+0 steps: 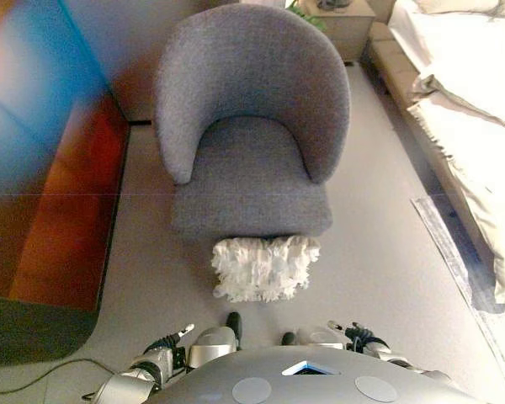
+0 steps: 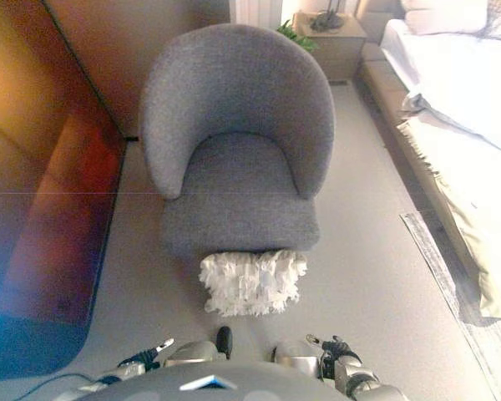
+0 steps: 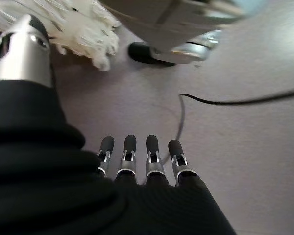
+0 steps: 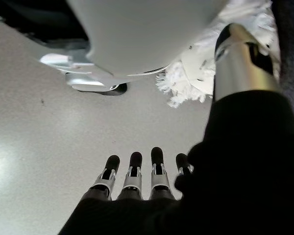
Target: Pick up the cushion and take it to the sofa
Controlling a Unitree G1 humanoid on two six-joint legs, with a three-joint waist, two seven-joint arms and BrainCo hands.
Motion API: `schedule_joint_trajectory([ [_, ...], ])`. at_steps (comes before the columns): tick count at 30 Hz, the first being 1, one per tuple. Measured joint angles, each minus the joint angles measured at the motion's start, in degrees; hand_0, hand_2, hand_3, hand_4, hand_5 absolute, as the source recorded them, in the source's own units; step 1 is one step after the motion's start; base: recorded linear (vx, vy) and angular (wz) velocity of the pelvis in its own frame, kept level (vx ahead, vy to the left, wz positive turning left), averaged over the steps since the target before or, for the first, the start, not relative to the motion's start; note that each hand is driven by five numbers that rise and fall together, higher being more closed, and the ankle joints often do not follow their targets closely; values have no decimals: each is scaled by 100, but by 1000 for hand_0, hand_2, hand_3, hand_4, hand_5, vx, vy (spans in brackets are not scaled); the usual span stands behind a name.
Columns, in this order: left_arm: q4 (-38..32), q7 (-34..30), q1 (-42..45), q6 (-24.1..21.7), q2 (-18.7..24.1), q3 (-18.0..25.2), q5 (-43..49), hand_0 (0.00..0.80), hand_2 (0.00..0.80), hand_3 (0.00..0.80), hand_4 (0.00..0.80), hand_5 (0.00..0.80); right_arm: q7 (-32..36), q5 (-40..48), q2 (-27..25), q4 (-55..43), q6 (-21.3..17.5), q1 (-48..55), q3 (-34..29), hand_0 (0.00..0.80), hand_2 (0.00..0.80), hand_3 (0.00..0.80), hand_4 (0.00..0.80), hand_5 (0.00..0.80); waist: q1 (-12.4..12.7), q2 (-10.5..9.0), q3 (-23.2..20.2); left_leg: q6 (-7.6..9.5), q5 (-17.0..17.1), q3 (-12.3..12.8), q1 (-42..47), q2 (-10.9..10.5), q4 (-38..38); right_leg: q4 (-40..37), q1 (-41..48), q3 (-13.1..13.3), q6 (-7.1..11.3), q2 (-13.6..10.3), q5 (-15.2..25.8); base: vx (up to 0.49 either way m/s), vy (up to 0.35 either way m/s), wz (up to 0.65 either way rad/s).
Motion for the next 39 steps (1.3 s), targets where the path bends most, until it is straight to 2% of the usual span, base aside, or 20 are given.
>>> schedule_joint_trajectory([
  [2, -50, 132, -70, -168, 32, 11, -101, 0, 0, 0, 0, 0, -56, 0, -41, -63, -61, -79, -1, 0, 0, 0, 0, 0, 0, 44, -2, -92, -7, 2, -174, 104, 99, -198, -56, -1, -56, 125, 119, -50, -65, -16],
  [6, -162, 253, -319, -572, -67, -24, -177, 0, 0, 0, 0, 0, -179, 43, -286, -177, -282, -236, 14, 0, 0, 0, 0, 0, -7, 256, 96, -258, -42, -14, -694, 240, 514, -304, -289, -3, -202, 284, 333, -117, -118, -1],
  [8, -286, 258, -492, -806, -63, -39, -171, 0, 0, 0, 0, 0, -277, 54, -418, -191, -423, -423, 19, 0, 0, 0, 0, 0, -2, 319, 224, -279, -46, -36, -924, 281, 655, -283, -443, -49, -247, 325, 371, -169, -104, 8],
  [11, -516, 388, -787, -1141, -44, -384, -167, 0, 0, 0, 0, 0, -572, 35, -569, -310, -678, -792, 165, 0, 0, 0, 0, 0, -1, 369, 418, -303, -38, -45, -1448, 327, 907, -83, -966, -49, -276, 359, 371, -231, -66, 1],
  [13, -756, 586, -1091, -1320, -44, -634, -166, 0, 0, 0, 0, 0, -845, -29, -653, -418, -791, -1176, 280, 0, 0, 0, 0, 0, 11, 422, 709, -304, 33, -90, -1787, 329, 978, 124, -1329, -59, -270, 377, 388, -162, -68, 1],
  [20, -933, 983, -2202, -1353, -3, -862, -196, 0, 0, 0, 0, 0, -1875, -407, -650, -596, -839, -2503, 709, 0, 0, 0, 0, 0, 4, 441, 1631, -330, 345, -181, -2574, 332, 1015, 698, -2335, -119, -367, 362, 409, -165, -55, 5],
  [24, -952, 986, -2551, -1360, -6, -1028, -192, 0, 0, 0, 0, 0, -2168, -562, -637, -664, -808, -3025, 940, 0, 0, 0, 0, 0, -1, 441, 1951, -322, 383, -186, -2908, 318, 1116, 931, -2733, -117, -392, 332, 401, -118, -27, 2],
  [28, -957, 987, -2810, -1460, -35, -1148, -180, 0, 0, 0, 0, 0, -2358, -563, -628, -782, -760, -3378, 980, 0, 0, 0, 0, 0, -9, 425, 2147, -299, 424, -195, -3136, 301, 1140, 1078, -3013, -107, -388, 287, 380, -86, -8, 2],
  [36, -1091, 1224, -3249, -1712, -43, -1527, -150, 0, 0, 0, 0, 0, -2577, -509, -628, -869, -766, -3797, 1133, 0, 0, 0, 0, 0, -32, 351, 2239, -252, 552, -207, -3783, 216, 1201, 1459, -3821, -51, -375, 197, 352, -51, 5, 1],
  [39, -1202, 1410, -3398, -1892, -43, -1631, 205, 0, 0, 0, 0, 0, -2699, -510, -629, -941, -772, -3864, 1138, 0, 0, 0, 0, 0, -47, 321, 2264, -221, 580, -198, -4005, 197, 1207, 1526, -4076, 4, -369, 198, 356, -10, 7, 0],
])
